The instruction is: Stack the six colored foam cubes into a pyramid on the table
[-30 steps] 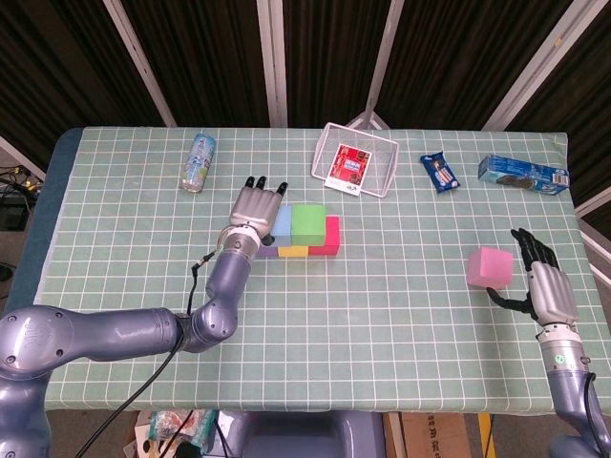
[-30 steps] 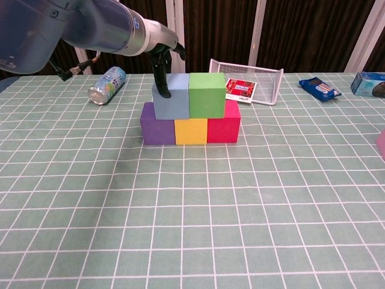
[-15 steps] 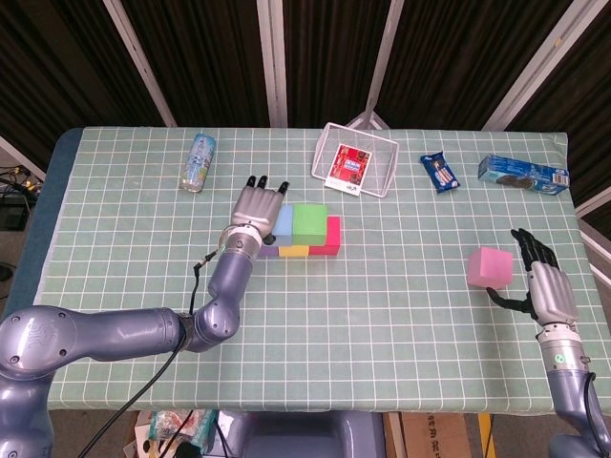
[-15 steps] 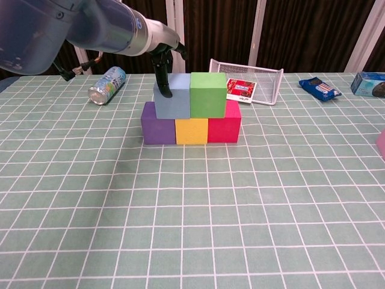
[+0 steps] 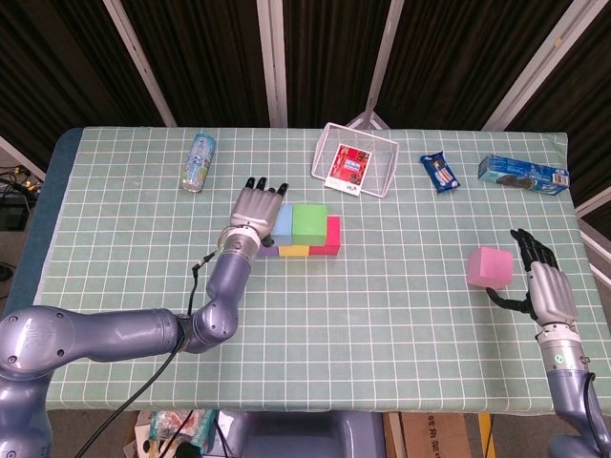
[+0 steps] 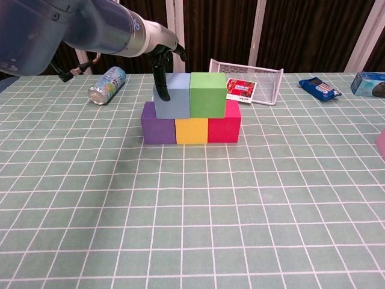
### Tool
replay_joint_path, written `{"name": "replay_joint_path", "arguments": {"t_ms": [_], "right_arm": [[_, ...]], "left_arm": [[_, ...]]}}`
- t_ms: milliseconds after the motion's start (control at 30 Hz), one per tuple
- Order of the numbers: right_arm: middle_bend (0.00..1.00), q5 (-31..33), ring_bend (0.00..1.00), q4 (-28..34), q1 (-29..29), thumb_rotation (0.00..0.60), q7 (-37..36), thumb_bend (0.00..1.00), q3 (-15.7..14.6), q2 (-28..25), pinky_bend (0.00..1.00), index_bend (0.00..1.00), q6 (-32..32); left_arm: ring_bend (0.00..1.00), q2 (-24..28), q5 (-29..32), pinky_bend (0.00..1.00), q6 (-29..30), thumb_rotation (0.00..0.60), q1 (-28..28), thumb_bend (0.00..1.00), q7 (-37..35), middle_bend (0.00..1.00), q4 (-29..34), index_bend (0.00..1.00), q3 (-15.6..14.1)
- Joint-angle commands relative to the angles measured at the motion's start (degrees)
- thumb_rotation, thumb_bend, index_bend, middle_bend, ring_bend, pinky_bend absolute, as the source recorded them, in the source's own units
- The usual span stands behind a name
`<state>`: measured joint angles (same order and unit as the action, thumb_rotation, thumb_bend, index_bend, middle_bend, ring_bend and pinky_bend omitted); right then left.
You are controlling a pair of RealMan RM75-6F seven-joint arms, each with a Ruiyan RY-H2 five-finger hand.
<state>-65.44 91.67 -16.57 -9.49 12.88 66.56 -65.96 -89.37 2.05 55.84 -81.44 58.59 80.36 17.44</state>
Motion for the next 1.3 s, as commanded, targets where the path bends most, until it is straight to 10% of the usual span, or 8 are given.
{"name": "replay_joint_path", "arguments": {"t_ms": [33, 1300], "right_arm": [[0.0, -0.14, 0.0, 0.11, -0.03, 0.6, 0.03, 0.27, -0.03, 0.0, 0.0, 0.0, 0.0], [0.0, -1.22, 0.0, 1.37, 0.2, 0.6, 0.61, 0.27, -0.63, -0.16, 0.0, 0.0, -0.5]], "left_arm": [[0.0, 0.25, -0.17, 0.04, 0.17, 0.6, 0.22, 0.22, -0.17, 0.14, 0.38, 0.0, 0.02], [0.0, 17.28, -12.93, 0.04, 10.96, 0.6, 16.29, 0.17, -13.5, 0.14, 27.48, 0.0, -4.83]]}}
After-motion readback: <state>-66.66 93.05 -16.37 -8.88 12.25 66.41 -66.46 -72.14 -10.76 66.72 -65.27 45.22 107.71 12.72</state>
